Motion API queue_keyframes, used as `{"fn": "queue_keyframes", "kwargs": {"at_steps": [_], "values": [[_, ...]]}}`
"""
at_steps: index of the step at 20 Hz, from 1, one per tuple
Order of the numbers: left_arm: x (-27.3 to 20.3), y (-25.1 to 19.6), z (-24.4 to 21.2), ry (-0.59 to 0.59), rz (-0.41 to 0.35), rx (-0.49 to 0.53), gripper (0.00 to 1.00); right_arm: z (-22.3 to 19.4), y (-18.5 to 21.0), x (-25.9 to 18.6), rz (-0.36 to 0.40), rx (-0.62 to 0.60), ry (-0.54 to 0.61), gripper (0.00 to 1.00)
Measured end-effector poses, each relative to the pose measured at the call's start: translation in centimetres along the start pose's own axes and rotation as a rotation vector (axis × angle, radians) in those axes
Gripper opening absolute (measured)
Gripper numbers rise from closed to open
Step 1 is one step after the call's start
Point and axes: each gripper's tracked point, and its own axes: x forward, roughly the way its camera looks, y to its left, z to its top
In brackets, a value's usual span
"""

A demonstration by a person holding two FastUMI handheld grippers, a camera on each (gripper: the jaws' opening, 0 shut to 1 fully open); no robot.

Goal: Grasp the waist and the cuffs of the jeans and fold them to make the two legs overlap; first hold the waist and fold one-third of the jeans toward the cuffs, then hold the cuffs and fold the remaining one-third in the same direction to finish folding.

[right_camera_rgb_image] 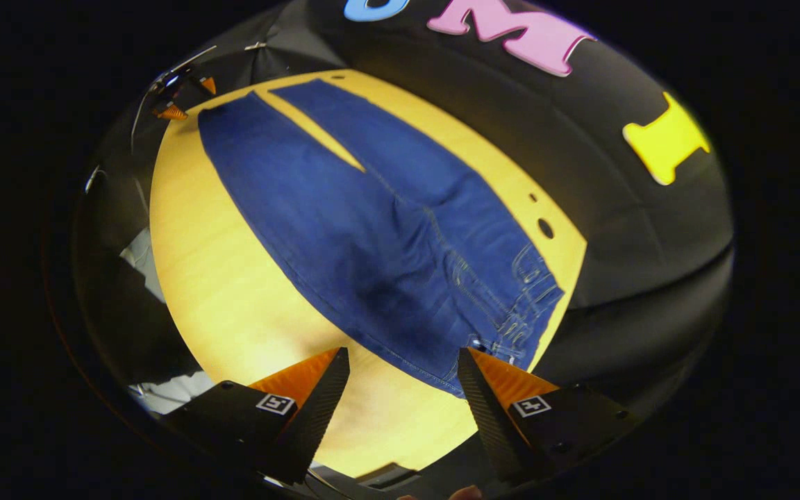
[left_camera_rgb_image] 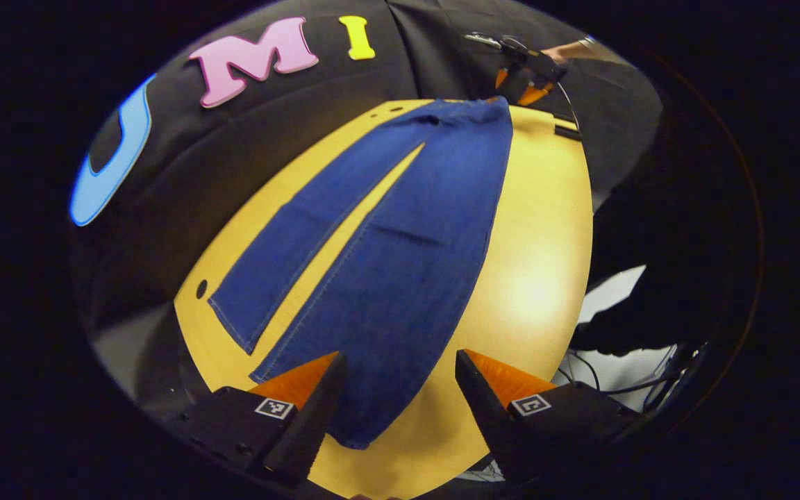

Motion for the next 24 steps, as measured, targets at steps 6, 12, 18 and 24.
{"fn": "queue_keyframes", "kwargs": {"at_steps": [6, 12, 18, 24], "values": [[2.5, -1.4, -3.1, 0.261, -0.233, 0.097, 0.98, -3.3, -0.8, 3.7, 0.218, -0.002, 0.202, 0.97], [2.7, -1.4, -2.8, 0.238, -0.239, 0.046, 0.93, -4.7, -1.2, 6.1, 0.2, -0.112, 0.287, 0.96], [3.7, 0.3, -1.8, 0.197, -0.178, -0.07, 0.75, -4.3, -3.1, 7.2, 0.116, 0.085, 0.331, 0.72], [4.1, 1.7, -0.7, 0.197, -0.179, -0.19, 0.06, -3.9, -3.5, 7.0, 0.098, 0.292, 0.295, 0.09]]}}
